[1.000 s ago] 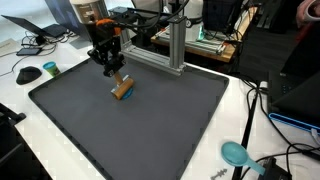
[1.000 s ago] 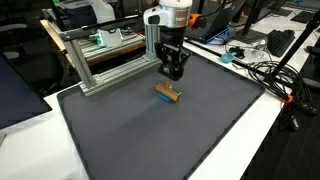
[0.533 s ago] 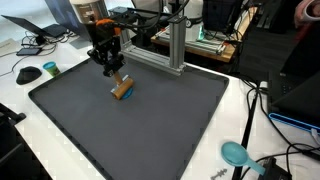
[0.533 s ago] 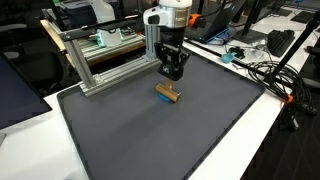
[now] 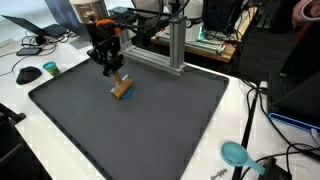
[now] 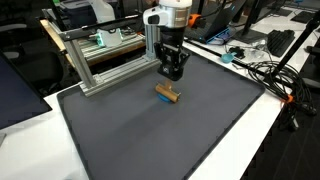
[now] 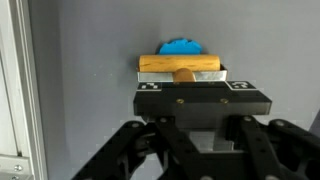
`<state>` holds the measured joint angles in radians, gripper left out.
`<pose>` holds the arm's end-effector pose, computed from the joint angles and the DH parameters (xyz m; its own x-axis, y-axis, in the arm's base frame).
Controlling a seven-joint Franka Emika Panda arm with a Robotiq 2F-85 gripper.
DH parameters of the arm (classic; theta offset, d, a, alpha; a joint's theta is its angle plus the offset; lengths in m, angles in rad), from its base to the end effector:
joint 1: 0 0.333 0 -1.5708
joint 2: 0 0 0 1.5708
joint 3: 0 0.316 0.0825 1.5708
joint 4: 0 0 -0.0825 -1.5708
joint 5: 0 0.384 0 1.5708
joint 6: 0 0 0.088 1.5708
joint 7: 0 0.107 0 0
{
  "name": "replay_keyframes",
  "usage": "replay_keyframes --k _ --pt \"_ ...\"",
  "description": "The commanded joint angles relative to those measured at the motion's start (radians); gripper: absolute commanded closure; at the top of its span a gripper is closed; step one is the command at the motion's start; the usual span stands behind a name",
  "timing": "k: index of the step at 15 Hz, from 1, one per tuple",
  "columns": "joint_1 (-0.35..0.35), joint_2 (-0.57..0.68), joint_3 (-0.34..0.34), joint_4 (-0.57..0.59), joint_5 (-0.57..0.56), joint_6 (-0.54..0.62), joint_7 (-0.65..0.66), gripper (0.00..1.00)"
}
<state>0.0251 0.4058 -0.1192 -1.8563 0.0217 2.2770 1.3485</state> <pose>0.6363 -0.0547 0.3055 0.1237 -0.9918 0.0334 -0.9922 -0.1241 -0.0109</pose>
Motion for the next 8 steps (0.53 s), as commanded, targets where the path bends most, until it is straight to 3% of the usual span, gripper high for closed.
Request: replay_keyframes --k 1,8 --pt "0.003 0.090 -0.044 -0.032 -0.075 0.102 0.017 0.78" --pt "-0.006 0.089 -0.041 -0.035 -0.064 0.108 -0.002 0.78"
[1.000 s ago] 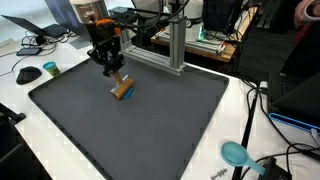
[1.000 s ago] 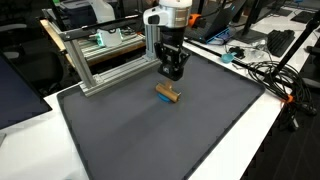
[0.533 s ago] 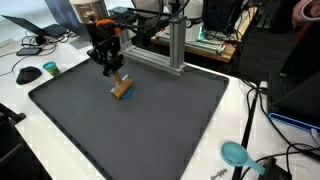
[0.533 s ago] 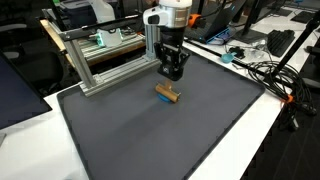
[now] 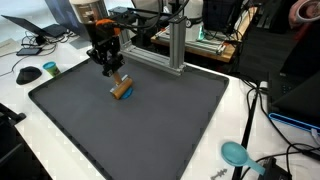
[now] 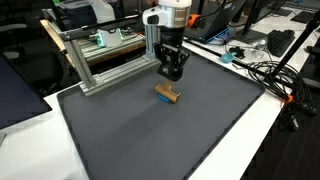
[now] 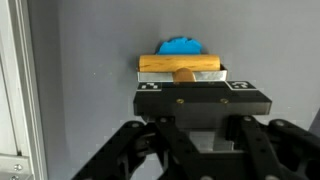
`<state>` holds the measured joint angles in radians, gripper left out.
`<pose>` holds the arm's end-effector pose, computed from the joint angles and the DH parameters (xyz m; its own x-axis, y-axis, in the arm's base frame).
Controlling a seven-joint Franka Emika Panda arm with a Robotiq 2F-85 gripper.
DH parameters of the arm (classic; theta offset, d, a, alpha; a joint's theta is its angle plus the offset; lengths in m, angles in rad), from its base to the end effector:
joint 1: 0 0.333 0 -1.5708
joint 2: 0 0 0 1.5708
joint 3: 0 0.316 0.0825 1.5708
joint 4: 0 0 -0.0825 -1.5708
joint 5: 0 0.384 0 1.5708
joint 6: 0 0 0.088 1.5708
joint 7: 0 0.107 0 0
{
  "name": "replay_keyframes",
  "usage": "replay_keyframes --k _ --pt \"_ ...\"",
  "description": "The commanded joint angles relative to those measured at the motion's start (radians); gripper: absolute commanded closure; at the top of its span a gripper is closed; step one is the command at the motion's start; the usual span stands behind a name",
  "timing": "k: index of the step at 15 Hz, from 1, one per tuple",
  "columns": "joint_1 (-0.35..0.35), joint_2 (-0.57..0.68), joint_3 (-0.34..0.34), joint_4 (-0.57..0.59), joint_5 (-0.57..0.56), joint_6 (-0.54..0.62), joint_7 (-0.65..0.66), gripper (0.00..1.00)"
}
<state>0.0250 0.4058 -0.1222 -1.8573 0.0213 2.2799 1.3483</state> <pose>0.6362 -0.0565 0.3054 0.1213 -0.9920 0.0353 -0.9925 -0.1218 -0.0126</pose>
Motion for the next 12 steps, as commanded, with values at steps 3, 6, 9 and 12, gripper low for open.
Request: replay_keyframes --k 3,6,9,12 --pt "-0.008 0.090 -0.039 -0.036 -0.061 0.107 -0.005 0.78" --pt "-0.010 0.090 -0.041 -0.037 -0.061 0.110 -0.008 0.78" --pt "-0.012 0.089 -0.043 -0.039 -0.061 0.112 -0.011 0.78" --pt "-0.014 0.090 -0.044 -0.038 -0.062 0.114 -0.015 0.78"
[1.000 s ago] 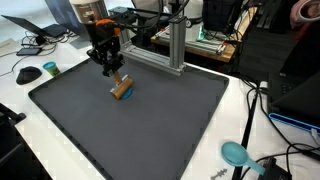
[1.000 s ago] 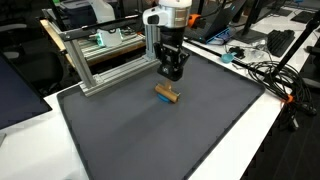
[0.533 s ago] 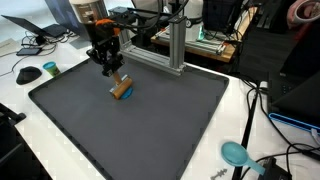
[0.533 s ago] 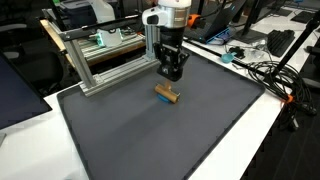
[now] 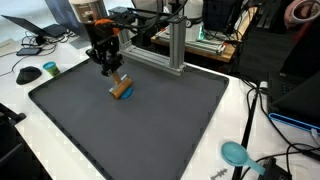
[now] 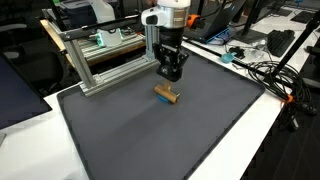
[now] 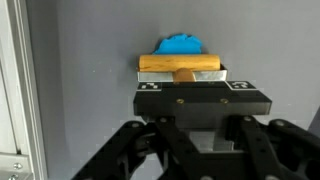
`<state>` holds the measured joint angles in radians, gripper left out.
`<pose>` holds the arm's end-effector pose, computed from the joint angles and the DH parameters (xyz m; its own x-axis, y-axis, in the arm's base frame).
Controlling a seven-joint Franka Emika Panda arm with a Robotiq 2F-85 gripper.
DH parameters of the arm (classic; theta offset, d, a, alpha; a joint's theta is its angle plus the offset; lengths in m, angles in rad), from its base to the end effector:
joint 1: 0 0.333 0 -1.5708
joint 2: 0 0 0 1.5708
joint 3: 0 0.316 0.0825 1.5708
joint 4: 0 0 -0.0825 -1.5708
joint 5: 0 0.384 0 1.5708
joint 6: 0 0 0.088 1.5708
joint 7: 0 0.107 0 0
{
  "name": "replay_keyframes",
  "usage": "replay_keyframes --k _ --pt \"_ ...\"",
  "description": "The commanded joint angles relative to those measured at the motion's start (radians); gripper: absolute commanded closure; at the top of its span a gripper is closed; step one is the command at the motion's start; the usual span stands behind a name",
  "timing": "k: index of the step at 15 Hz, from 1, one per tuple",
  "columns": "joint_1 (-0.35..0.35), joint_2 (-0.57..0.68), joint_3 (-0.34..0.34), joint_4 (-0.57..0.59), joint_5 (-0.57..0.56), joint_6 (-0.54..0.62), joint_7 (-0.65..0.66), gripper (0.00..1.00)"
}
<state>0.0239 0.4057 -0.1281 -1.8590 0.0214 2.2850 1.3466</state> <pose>0.6358 -0.0608 0.3053 0.1164 -0.9925 0.0384 -0.9930 -0.1171 -0.0157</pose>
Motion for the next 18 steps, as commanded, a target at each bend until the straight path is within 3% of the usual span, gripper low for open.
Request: replay_keyframes --k 1,18 --pt "-0.013 0.090 -0.037 -0.037 -0.061 0.110 -0.016 0.78" --pt "-0.020 0.091 -0.045 -0.038 -0.061 0.119 -0.038 0.78"
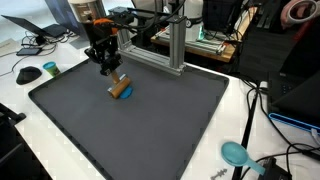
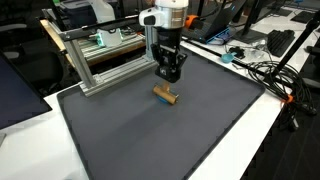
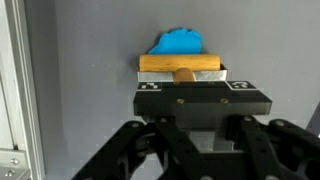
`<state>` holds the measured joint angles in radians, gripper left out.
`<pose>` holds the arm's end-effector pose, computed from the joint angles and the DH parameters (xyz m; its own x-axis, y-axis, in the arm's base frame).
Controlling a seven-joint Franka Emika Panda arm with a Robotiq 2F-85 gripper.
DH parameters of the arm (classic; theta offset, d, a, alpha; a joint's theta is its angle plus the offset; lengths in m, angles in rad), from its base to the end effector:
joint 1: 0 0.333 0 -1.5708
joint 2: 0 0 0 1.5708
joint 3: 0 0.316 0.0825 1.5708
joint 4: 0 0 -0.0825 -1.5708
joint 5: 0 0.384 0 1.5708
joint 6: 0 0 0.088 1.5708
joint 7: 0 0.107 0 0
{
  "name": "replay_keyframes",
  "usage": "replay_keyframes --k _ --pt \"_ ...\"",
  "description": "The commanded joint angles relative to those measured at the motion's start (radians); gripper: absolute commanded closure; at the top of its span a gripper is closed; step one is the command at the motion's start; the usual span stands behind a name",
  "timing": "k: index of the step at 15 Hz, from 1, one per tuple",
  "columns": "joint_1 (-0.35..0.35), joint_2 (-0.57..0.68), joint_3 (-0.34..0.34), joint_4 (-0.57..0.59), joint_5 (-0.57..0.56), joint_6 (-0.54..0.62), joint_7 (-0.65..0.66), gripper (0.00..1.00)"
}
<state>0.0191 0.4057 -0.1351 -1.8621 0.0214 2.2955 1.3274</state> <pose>0.6353 -0.0681 0.3052 0.1242 -0.9913 0.0432 -0.9919 -0.1252 -0.0218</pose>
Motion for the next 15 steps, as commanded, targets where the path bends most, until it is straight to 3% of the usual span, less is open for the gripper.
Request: replay_keyframes --k 1,15 --pt "-0.016 0.091 -0.038 -0.035 -0.061 0.109 -0.019 0.78" --pt "-0.019 0.094 -0.046 -0.035 -0.059 0.115 -0.032 0.78"
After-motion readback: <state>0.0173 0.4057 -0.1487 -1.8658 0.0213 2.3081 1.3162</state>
